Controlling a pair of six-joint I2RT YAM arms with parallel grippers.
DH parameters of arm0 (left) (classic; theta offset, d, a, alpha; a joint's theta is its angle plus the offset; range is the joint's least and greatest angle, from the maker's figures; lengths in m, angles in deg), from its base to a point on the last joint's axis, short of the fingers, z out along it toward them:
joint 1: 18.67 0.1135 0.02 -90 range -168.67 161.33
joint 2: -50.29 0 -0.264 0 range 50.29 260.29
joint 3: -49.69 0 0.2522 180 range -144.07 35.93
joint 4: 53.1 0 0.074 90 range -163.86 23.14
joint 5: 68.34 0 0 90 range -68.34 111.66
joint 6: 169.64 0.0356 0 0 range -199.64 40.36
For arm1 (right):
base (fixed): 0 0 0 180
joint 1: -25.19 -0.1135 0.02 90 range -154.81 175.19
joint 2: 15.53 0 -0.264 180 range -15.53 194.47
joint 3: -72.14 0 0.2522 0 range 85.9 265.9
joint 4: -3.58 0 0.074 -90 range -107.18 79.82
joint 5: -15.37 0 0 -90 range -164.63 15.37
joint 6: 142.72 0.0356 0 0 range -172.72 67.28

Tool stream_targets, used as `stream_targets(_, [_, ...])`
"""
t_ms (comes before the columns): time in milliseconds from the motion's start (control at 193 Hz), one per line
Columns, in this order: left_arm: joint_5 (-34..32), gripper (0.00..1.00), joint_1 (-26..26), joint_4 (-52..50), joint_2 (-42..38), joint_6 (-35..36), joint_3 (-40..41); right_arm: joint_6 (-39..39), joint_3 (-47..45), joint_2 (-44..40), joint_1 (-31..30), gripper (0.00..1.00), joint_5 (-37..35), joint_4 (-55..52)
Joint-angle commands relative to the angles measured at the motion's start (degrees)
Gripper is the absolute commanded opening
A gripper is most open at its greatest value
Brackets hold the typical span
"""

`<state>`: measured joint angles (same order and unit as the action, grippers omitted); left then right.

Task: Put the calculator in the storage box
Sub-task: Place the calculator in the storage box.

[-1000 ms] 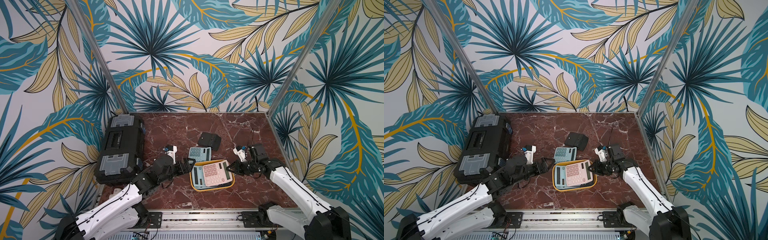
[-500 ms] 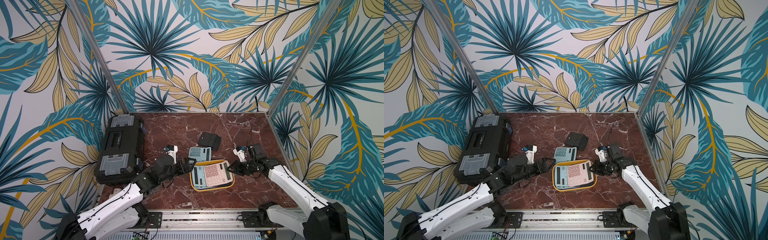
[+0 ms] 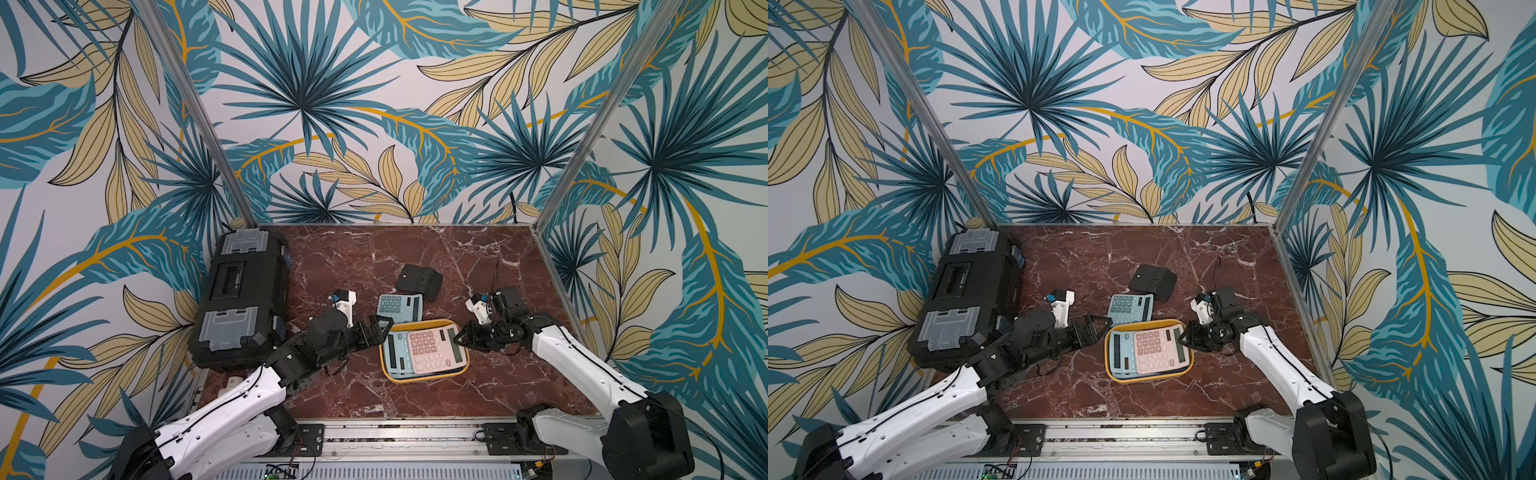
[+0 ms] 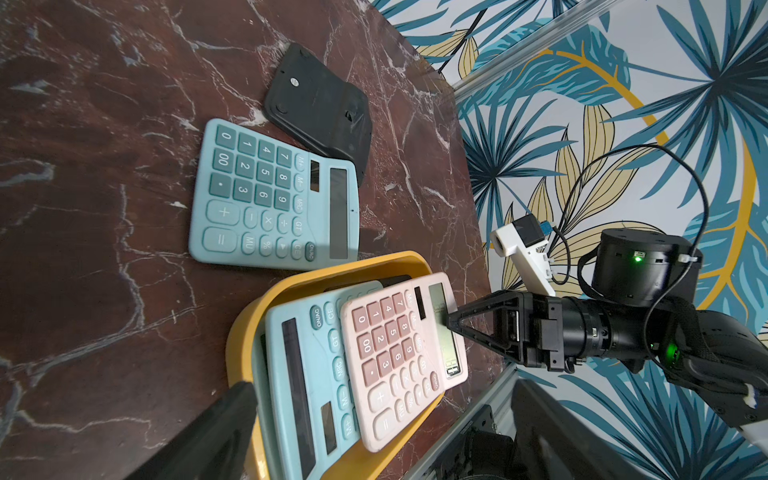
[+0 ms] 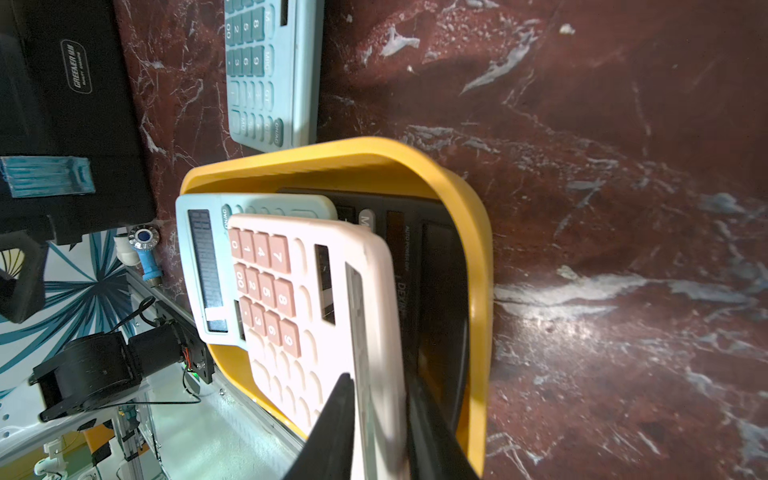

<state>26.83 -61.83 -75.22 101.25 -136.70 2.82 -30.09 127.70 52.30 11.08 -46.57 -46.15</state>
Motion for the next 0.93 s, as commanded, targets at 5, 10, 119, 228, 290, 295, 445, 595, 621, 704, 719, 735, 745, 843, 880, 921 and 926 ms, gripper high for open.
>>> stream_targets(5, [0.1,1.00,-0.1,1.3,-0.3,0.1,1.3,-0.9,0.9,0.4,0.2,0.28,-1.1,-1.0])
stream_targets(10, [0.2,1.00,-0.1,1.2,-0.3,0.1,1.3,-1.0,0.9,0.4,0.2,0.28,-1.1,-1.0])
stream_targets(119, [0.2,1.00,-0.1,1.3,-0.2,0.1,1.2,-1.0,1.0,0.2,0.2,0.28,-1.4,-1.0])
stream_targets(228, [0.2,1.00,-0.1,1.4,-0.1,0.2,1.2,-1.0,1.0,0.1,0.2,0.28,-2.1,-1.2])
stream_targets(290, [0.2,1.00,-0.1,1.3,0.0,0.1,1.2,-0.9,1.0,0.1,0.2,0.28,-2.6,-1.4])
stream_targets(295, [0.2,1.00,-0.1,1.4,0.0,0.2,1.2,-0.9,0.9,0.0,0.2,0.28,-2.6,-1.3])
stream_targets(445, [-0.2,1.00,-0.1,0.8,0.2,0.4,0.9,-0.6,1.1,-0.4,0.2,0.29,-3.4,-1.8])
stream_targets(595, [-0.8,1.00,-0.1,0.2,1.0,1.0,0.2,-0.4,1.3,-1.2,0.2,0.31,-3.9,-2.1])
stream_targets(621, [-1.0,1.00,-0.1,0.1,1.2,1.2,0.1,-0.3,1.3,-1.3,0.2,0.31,-4.0,-2.1])
stream_targets(704, [-1.7,1.00,-0.1,-0.5,2.1,1.9,-0.5,-0.2,1.3,-1.7,0.2,0.33,-4.1,-2.2])
stream_targets(719, [-1.7,1.00,-0.1,-0.6,2.3,2.1,-0.6,-0.2,1.3,-1.7,0.2,0.33,-4.2,-2.2])
stream_targets(735, [-1.9,1.00,-0.1,-0.8,2.4,2.2,-0.7,-0.2,1.3,-1.7,0.3,0.34,-4.2,-2.2])
stream_targets(745, [-2.0,1.00,-0.1,-0.8,2.5,2.3,-0.8,-0.2,1.4,-1.8,0.2,0.34,-4.1,-2.2])
stream_targets(843, [-2.7,1.00,-0.2,-0.9,3.0,2.8,-0.8,-0.2,1.5,-1.9,0.2,0.37,-4.1,-2.4])
stream_targets(880, [-2.9,1.00,-0.1,-1.0,3.1,2.9,-0.9,-0.2,1.6,-2.0,0.2,0.39,-4.1,-2.5])
stream_targets(921, [-3.2,1.00,-0.1,-1.2,3.2,3.3,-1.0,-0.1,1.7,-2.1,0.2,0.42,-4.2,-2.5])
stream_targets(926, [-3.2,1.00,-0.1,-1.2,3.1,3.3,-1.0,-0.1,1.7,-2.1,0.2,0.42,-4.2,-2.6])
